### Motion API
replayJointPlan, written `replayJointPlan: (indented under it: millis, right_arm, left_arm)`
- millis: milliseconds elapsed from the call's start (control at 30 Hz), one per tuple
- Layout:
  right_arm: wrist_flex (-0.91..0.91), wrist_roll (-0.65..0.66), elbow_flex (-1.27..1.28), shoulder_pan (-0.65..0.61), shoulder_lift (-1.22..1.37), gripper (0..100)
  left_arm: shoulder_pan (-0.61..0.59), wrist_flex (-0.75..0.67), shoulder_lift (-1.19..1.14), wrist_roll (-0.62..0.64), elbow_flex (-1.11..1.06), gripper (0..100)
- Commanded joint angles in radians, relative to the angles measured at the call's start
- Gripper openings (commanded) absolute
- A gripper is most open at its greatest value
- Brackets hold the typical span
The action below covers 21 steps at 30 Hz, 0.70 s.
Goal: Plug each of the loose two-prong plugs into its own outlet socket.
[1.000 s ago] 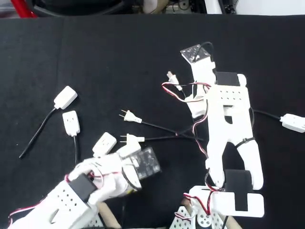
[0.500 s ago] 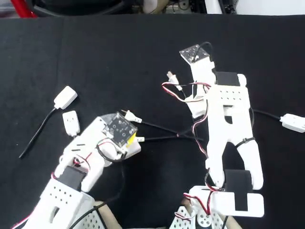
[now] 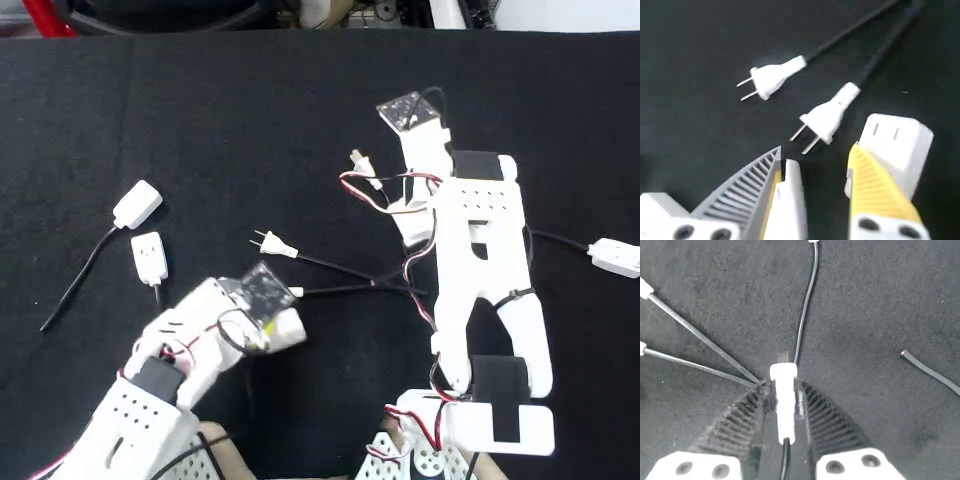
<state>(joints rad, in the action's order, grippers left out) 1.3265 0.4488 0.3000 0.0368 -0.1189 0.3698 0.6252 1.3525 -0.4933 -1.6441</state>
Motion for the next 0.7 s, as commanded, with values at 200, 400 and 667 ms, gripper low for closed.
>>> replayJointPlan:
  millis: [200, 400, 667]
  right_arm:
    - [-0.015, 0.008, -0.015, 0.008, -0.008, 1.2]
    - [-0.003, 0.021, -0.016, 0.006, -0.012, 1.2]
    - [0.213, 0.089, -0.076, -0.235, -0.004, 1.2]
  left_arm:
    - [0.067, 0.173, 0.003, -0.038, 0.136, 22]
    - [-0.062, 0.183, 0.003, 0.043, 0.251, 22]
    - [-0.341, 0.281, 0.005, 0.043, 0.309, 22]
